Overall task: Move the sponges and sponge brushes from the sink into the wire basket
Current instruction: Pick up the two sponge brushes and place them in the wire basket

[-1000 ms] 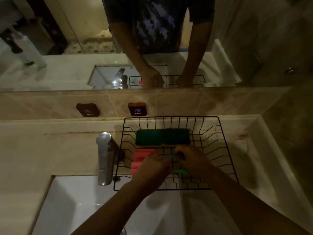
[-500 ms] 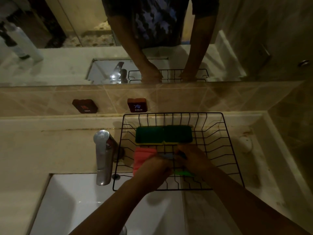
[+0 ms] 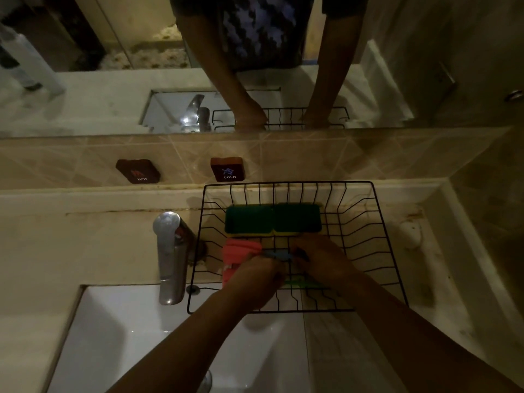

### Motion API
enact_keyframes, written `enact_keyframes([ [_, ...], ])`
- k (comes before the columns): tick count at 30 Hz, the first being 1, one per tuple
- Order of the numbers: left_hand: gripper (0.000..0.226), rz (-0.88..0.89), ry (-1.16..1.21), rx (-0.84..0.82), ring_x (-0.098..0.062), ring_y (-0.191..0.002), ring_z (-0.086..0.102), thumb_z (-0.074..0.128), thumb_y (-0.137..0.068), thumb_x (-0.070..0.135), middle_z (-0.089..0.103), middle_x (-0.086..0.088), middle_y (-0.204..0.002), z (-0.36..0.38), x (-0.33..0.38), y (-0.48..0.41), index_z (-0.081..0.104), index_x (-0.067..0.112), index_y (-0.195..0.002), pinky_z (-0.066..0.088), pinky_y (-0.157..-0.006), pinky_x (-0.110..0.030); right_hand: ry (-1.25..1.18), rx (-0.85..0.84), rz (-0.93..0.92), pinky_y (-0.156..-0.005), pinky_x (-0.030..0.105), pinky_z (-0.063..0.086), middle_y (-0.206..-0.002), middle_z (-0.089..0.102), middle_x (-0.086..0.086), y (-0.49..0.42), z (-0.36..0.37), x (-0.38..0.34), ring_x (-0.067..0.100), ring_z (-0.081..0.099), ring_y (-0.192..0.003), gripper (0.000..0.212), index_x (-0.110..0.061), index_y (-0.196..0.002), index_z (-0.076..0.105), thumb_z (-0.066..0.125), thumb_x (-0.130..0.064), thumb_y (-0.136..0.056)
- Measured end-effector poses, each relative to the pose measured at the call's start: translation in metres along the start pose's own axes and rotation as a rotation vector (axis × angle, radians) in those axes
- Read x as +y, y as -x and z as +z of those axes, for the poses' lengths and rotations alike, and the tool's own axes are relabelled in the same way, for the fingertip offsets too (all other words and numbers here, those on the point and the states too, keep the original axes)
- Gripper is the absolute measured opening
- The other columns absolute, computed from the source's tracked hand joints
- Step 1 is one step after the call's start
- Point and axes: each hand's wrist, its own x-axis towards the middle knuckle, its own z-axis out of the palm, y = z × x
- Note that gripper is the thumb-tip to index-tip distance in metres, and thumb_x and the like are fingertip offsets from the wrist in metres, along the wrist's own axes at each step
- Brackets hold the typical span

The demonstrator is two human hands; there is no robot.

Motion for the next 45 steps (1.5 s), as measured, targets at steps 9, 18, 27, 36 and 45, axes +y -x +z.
enact_keyframes([
  [9, 0.016, -0.038, -0.027, -0.006, -0.014, -0.094, 0.063, 0.055, -0.097, 0.024, 0.069, -0.002, -0.103, 0.004, -0.003, -0.005, 0.069, 0.018, -0.102, 0.051, -0.087, -0.025, 0.069, 0.011, -0.075, -0.072, 0.027, 0.032, -0.108, 0.06, 0.004, 0.0, -0.004, -0.003, 0.023, 0.054, -0.098, 0.014, -0.02, -0.103, 0.063, 0.06, -0.026, -0.091],
  [18, 0.016, -0.043, -0.022, 0.018, -0.013, -0.096, 0.061, 0.056, -0.096, 0.025, 0.068, -0.001, -0.106, 0.008, -0.006, -0.006, 0.069, 0.019, -0.103, 0.043, -0.082, -0.018, 0.238, 0.038, -0.105, -0.076, 0.034, 0.043, -0.107, 0.061, 0.003, -0.004, -0.001, -0.008, 0.024, 0.055, -0.099, 0.016, -0.02, -0.106, 0.062, 0.058, -0.027, -0.092],
  [27, 0.017, -0.037, -0.043, -0.005, -0.015, -0.095, 0.062, 0.053, -0.098, 0.023, 0.068, -0.003, -0.104, 0.005, -0.004, -0.007, 0.069, 0.018, -0.103, 0.049, -0.086, -0.024, 0.262, 0.05, -0.106, -0.077, 0.035, 0.044, -0.11, 0.061, 0.004, -0.001, -0.005, -0.012, 0.026, 0.054, -0.101, 0.02, -0.02, -0.11, 0.062, 0.056, -0.027, -0.092],
  [36, 0.018, -0.048, -0.082, -0.032, -0.017, -0.096, 0.063, 0.053, -0.098, 0.021, 0.069, -0.005, -0.104, 0.0, 0.0, -0.007, 0.069, 0.016, -0.103, 0.053, -0.09, -0.031, 0.207, -0.039, -0.065, -0.085, 0.036, 0.046, -0.114, 0.061, 0.005, 0.002, -0.019, -0.017, 0.025, 0.055, -0.105, 0.021, -0.022, -0.113, 0.062, 0.053, -0.028, -0.094],
  [45, 0.017, -0.029, -0.091, 0.064, -0.014, -0.088, 0.063, 0.049, -0.099, 0.017, 0.068, -0.004, -0.099, -0.005, 0.006, 0.002, 0.066, 0.015, -0.101, 0.054, -0.083, -0.028, 0.109, 0.01, -0.107, -0.074, 0.028, 0.043, -0.106, 0.062, 0.006, 0.014, -0.034, -0.025, 0.02, 0.056, -0.096, 0.014, -0.017, -0.102, 0.065, 0.054, -0.022, -0.094],
])
